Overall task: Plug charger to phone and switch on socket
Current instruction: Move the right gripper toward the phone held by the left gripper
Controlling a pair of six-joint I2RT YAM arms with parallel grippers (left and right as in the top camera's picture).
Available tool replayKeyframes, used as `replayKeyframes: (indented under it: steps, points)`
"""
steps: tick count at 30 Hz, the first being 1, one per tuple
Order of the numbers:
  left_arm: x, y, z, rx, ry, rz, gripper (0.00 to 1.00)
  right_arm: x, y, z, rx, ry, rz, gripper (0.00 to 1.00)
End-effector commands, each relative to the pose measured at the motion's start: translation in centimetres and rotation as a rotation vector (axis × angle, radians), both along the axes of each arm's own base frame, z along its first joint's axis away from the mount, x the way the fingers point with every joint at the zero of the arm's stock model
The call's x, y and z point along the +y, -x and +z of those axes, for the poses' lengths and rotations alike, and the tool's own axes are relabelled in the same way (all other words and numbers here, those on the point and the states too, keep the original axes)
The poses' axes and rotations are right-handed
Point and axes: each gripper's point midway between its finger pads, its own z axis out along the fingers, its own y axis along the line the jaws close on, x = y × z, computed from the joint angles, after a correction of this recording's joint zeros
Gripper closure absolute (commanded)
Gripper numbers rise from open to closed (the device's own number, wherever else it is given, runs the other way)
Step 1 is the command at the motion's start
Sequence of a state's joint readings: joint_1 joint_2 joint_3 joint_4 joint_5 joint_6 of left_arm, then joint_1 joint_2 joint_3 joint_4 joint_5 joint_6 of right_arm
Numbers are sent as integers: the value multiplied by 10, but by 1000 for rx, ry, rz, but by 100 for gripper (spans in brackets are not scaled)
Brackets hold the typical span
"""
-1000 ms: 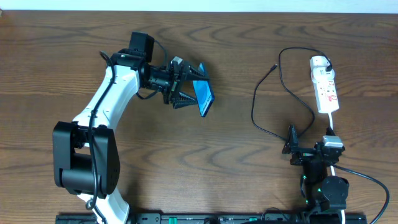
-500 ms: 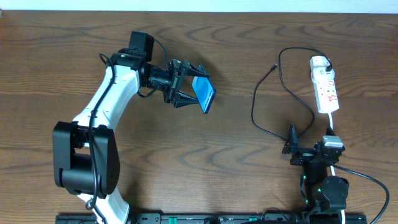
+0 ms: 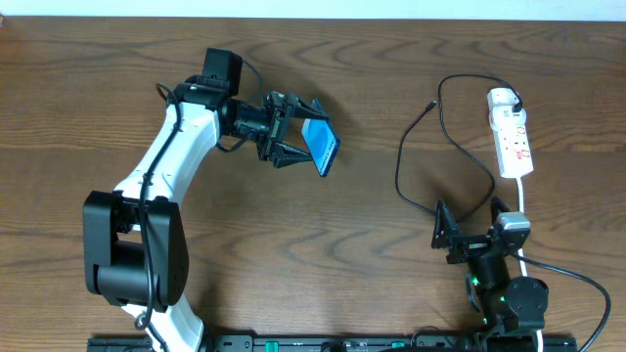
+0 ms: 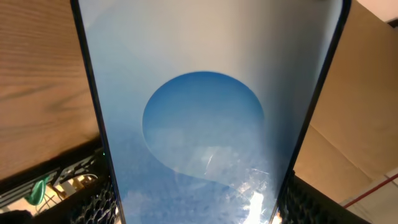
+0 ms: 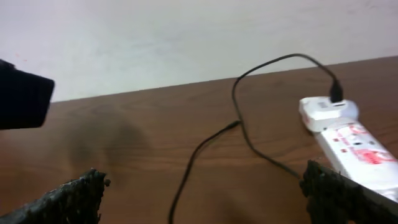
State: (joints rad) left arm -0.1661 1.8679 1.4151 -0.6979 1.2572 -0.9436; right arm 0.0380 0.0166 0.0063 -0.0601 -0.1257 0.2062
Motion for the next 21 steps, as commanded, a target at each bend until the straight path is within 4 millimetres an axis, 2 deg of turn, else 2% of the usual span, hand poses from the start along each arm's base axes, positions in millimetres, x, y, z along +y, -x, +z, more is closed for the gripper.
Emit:
replayKeyframes:
  steps: [1, 7, 13, 17, 21]
  points:
    - [-1, -3, 19, -42, 38, -9, 33, 10, 2, 1, 4, -56, 52, 1]
    - [-2, -6, 20, -71, 42, -9, 32, 18, 4, 18, -35, -131, 99, 1]
    - [-2, -6, 20, -71, 42, -9, 33, 18, 6, 67, -52, -237, 99, 1]
    - [-2, -6, 20, -71, 42, -10, 33, 20, -8, 92, 49, -236, 96, 1]
    - [-2, -6, 20, -71, 43, -10, 33, 30, -31, 113, 199, -242, 133, 1]
